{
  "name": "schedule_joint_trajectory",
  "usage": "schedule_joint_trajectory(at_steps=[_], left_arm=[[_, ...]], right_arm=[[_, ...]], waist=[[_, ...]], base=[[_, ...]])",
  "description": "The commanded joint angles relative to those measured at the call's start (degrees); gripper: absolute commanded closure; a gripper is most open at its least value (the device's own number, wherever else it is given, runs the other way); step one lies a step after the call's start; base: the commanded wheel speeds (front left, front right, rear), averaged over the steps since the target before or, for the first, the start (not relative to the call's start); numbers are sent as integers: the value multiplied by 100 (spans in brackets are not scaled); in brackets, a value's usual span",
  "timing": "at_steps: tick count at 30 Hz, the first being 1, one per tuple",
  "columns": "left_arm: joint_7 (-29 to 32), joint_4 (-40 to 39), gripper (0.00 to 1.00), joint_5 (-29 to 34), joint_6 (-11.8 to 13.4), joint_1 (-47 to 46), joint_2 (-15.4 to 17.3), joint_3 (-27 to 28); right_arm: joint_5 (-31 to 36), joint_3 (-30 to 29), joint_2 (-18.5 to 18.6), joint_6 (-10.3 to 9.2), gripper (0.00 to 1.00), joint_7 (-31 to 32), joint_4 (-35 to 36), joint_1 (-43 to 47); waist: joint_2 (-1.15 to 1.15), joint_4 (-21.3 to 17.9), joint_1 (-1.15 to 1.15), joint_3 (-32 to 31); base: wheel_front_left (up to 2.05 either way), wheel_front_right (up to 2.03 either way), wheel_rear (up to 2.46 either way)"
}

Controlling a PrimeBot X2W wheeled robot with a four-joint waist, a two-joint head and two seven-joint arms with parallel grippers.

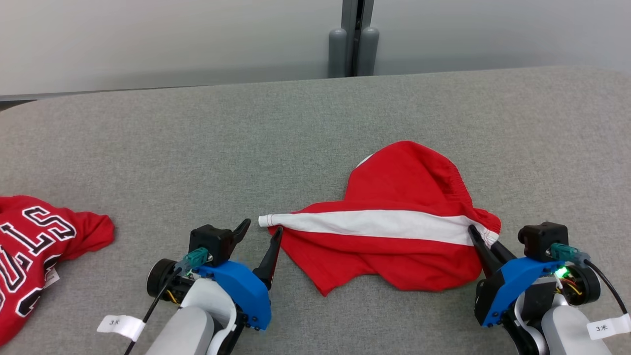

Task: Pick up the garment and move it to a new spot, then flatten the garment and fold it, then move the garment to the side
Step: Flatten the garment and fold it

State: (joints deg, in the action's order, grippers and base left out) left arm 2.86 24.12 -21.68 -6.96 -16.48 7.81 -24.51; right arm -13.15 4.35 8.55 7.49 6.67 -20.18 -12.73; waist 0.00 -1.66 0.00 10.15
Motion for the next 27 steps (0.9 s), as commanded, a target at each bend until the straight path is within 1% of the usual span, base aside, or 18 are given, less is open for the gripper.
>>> schedule_joint_trajectory(at_steps=[1,12,13,15,17,18,19,21,24,27], left_arm=[[3,81,0,-4,-29,-146,28,-4],[-195,941,0,-182,-64,-721,72,-231],[-216,990,7,-204,-65,-764,72,-268],[-274,1060,18,-253,-53,-825,62,-343],[-314,1119,33,-329,-51,-878,62,-438],[-307,1147,48,-373,-51,-899,64,-513],[-276,1176,53,-421,-52,-920,70,-580],[-265,1224,59,-506,-52,-985,117,-704],[-252,1306,73,-628,-52,-1024,146,-852],[-238,1389,76,-705,-53,-1072,201,-959]], right_arm=[[-14,14,-10,1,100,-39,1,-71],[-49,89,-45,1,100,-191,-124,-277],[-49,89,-47,1,100,-208,-135,-293],[-49,82,-46,1,100,-235,-153,-321],[-43,77,-52,1,100,-250,-181,-334],[-43,79,-57,1,100,-259,-189,-346],[-45,85,-62,1,100,-264,-195,-357],[-56,96,-69,1,100,-277,-211,-365],[-62,99,-66,1,100,-286,-230,-374],[-63,105,-62,1,100,-313,-245,-403]], waist=[[0,-19,0,27],[0,-127,0,207],[0,-132,0,218],[0,-133,0,230],[0,-140,0,238],[0,-145,0,240],[0,-150,0,244],[0,-162,0,252],[0,-178,0,268],[0,-187,0,286]], base=[[0,0,0],[0,0,0],[0,0,0],[0,0,0],[0,0,0],[0,0,0],[0,0,0],[0,0,0],[0,0,0],[0,0,0]])
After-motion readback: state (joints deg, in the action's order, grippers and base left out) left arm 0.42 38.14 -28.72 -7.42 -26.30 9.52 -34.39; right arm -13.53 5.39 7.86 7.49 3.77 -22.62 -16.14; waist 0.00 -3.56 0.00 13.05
